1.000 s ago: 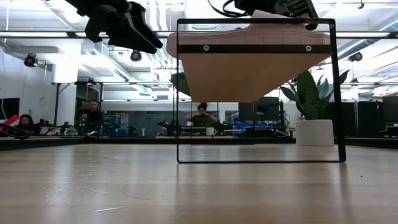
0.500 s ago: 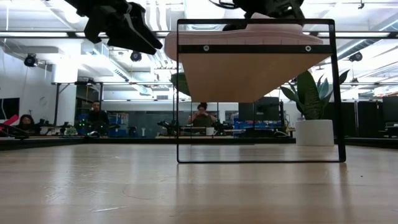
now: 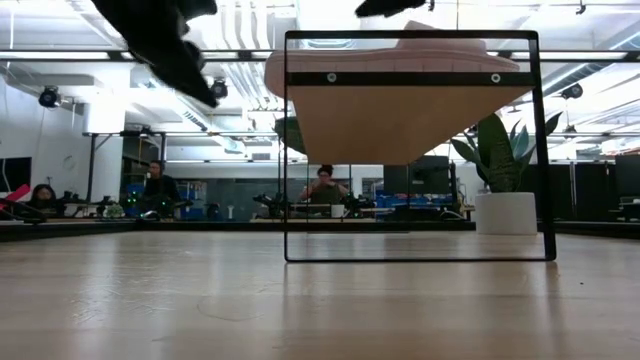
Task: Pick and place slides into the shelf
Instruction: Put the left pink slipper on the shelf
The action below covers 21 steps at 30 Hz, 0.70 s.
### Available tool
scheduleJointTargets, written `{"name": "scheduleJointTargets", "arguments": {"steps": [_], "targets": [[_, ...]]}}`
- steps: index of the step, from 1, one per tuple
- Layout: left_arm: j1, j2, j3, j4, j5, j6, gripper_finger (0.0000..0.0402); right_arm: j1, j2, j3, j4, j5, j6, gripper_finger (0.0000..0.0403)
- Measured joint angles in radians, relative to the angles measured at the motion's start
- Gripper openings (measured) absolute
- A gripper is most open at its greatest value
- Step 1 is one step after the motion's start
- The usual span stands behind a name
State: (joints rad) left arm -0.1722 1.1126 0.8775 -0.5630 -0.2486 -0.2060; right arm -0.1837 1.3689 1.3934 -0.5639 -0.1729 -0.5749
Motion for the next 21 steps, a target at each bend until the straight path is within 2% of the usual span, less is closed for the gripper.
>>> {"name": "scheduleJointTargets", "arguments": {"steps": [7,9,15,18,21], "targets": [[-0.005,-0.002,0.042,-0.256,0.422,-0.418,0.024,0.007,-0.071,-0.008,-0.003,-0.008,-0.009,0.0026],[-0.016,-0.003,0.04,-0.324,0.489,-0.531,0.024,0.007,-0.076,-0.01,-0.007,-0.009,-0.002,0.0033],[-0.105,-0.002,0.04,-0.493,0.507,-0.837,0.024,0.007,-0.071,-0.016,-0.006,-0.008,-0.003,0.0045],[-0.159,-0.002,0.061,-0.501,0.501,-0.941,0.024,0.007,-0.064,-0.016,-0.005,-0.009,-0.006,0.0044],[-0.215,0.011,0.079,-0.502,0.448,-0.994,0.024,0.006,-0.064,-0.016,-0.005,-0.009,-0.009,0.0044]]}}
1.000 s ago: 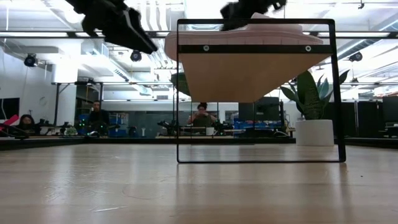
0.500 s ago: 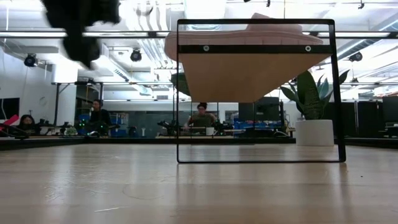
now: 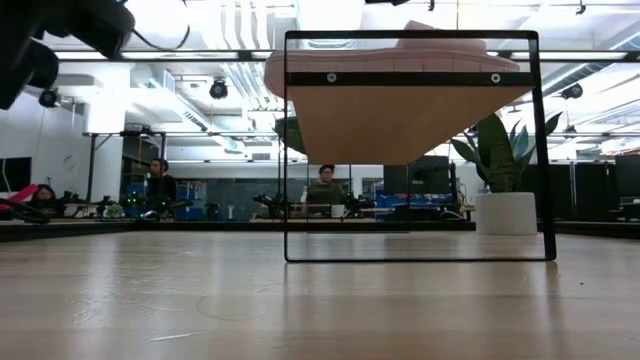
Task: Pick and place slides into the shelf
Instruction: Put the left pink slipper on the shelf
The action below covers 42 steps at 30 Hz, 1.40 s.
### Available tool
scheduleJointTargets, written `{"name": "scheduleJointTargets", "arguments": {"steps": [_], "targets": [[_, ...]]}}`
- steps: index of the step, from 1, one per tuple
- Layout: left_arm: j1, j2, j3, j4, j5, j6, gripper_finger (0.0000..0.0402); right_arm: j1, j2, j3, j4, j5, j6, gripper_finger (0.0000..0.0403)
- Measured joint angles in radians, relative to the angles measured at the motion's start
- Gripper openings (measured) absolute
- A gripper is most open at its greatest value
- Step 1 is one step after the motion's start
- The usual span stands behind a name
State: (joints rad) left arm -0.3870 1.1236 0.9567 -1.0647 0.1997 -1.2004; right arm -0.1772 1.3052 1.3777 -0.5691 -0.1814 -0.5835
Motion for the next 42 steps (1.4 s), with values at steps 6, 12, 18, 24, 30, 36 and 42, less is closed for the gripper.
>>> {"name": "scheduleJointTargets", "arguments": {"steps": [6,12,18,24,30,36,42], "targets": [[-0.113,0.066,0.026,0.001,-0.035,-0.076,0.024,0.0,0.0,0.0,0.003,0.0,0.004,0.0044],[-0.225,0.216,0.104,-0.023,-0.036,-0.137,0.024,0.0,0.0,0.0,0.007,0.0,0.035,0.0044],[-0.333,0.436,0.264,-0.304,-0.042,-0.16,0.024,0.0,0.001,0.0,0.013,0.0,0.071,0.0045],[-0.429,0.596,0.359,-0.409,-0.073,-0.202,0.024,0.0,0.004,0.0,0.031,-0.001,0.12,0.0045],[-0.461,0.664,0.37,-0.423,-0.087,-0.256,0.024,0.001,0.005,0.0,0.03,-0.001,0.122,0.0045],[-0.462,0.684,0.318,-0.446,-0.114,-0.252,0.024,0.001,0.005,0.0,0.028,-0.001,0.139,0.0044],[-0.463,0.679,0.25,-0.437,-0.13,-0.236,0.0236,0.001,0.005,0.0,0.027,-0.001,0.138,0.0044]]}}
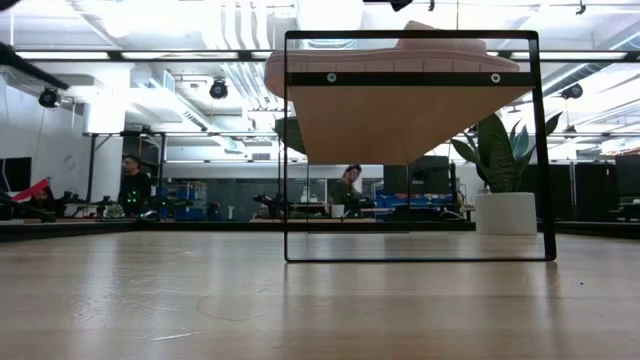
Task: Pick and place slides into the shelf
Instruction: Put the left pink slipper on the shelf
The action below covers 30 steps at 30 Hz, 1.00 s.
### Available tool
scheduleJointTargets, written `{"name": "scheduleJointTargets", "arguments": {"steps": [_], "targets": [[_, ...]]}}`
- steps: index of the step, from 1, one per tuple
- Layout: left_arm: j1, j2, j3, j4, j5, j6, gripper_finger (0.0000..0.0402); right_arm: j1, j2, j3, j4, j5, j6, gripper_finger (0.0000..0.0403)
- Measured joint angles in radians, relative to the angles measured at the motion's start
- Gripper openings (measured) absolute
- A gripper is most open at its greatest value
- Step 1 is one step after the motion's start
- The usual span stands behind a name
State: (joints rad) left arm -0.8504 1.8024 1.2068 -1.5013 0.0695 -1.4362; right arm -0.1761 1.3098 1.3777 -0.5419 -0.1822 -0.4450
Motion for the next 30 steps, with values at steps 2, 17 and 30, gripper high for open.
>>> {"name": "scheduleJointTargets", "arguments": {"steps": [2,17,30], "targets": [[-0.005,-0.002,-0.018,0.003,-0.002,0.037,0.0224,0.0,0.0,0.0,0.0,0.0,0.0,0.0044],[-0.008,-0.058,-0.111,0.098,-0.24,0.135,0.0021,0.0,0.0,0.0,-0.003,0.0,0.0,0.0043],[-0.014,-0.41,-0.061,0.141,-0.952,0.367,0.0001,0.048,-0.028,0.0,0.0,-0.001,0.05,0.0043]]}}
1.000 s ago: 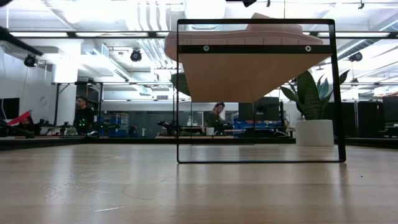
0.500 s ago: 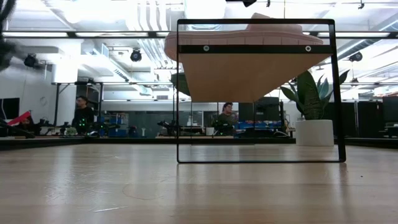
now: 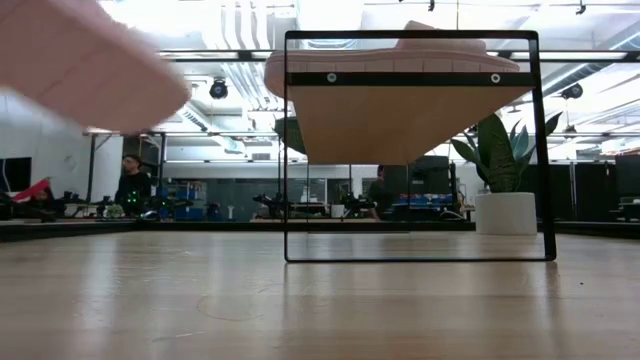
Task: Pick and place slides into the shelf
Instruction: Put the left pink slipper on the shelf
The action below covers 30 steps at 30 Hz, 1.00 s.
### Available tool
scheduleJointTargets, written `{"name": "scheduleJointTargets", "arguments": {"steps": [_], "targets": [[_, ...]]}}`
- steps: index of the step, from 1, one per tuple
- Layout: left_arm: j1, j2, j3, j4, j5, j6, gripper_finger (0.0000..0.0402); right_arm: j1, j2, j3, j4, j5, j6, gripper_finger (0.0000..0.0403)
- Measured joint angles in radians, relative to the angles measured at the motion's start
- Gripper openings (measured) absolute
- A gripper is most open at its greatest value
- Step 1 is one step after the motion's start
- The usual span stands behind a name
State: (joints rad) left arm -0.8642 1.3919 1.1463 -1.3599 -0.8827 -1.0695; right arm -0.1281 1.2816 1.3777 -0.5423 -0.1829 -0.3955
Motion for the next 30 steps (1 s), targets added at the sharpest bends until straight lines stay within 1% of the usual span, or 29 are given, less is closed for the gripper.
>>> {"name": "scheduleJointTargets", "arguments": {"steps": [2,4,7,9,12,15,17,19,21,25,28,30], "targets": [[0.0,-0.041,0.001,0.052,-0.101,0.108,0.0001,0.03,-0.008,0.0,0.01,-0.006,-0.015,0.0043],[0.0,-0.076,0.001,0.128,-0.191,0.254,0.0001,0.068,-0.013,-0.007,0.06,-0.008,-0.07,0.0043],[0.0,-0.119,0.001,0.26,-0.279,0.499,0.0001,0.127,-0.011,-0.027,0.148,-0.011,-0.199,0.0043],[0.0,-0.143,0.001,0.355,-0.313,0.657,0.0001,0.159,-0.011,-0.051,0.203,-0.012,-0.305,0.0043],[0.001,-0.173,0.001,0.48,-0.33,0.862,0.0,0.192,-0.004,-0.084,0.25,-0.018,-0.397,0.0044],[0.001,-0.192,0.0,0.583,-0.325,1.01,0.0,0.2,0.027,-0.098,0.276,-0.078,-0.474,0.0056],[0.001,-0.199,0.0,0.631,-0.298,1.085,0.0,0.209,0.059,-0.099,0.296,-0.119,-0.516,0.0076],[0.001,-0.201,-0.001,0.671,-0.269,1.142,0.0,0.222,0.09,-0.099,0.307,-0.127,-0.564,0.0104],[0.001,-0.2,-0.001,0.703,-0.246,1.189,0.0,0.236,0.124,-0.09,0.341,-0.111,-0.612,0.0136],[0.013,-0.187,-0.001,0.734,-0.242,1.262,0.0,0.249,0.176,-0.056,0.397,-0.058,-0.674,0.0194],[0.026,-0.184,-0.002,0.734,-0.243,1.269,0.0,0.252,0.212,-0.021,0.403,-0.059,-0.712,0.0219],[0.035,-0.185,-0.004,0.734,-0.243,1.27,0.0,0.253,0.235,-0.004,0.397,-0.06,-0.727,0.0226]]}}
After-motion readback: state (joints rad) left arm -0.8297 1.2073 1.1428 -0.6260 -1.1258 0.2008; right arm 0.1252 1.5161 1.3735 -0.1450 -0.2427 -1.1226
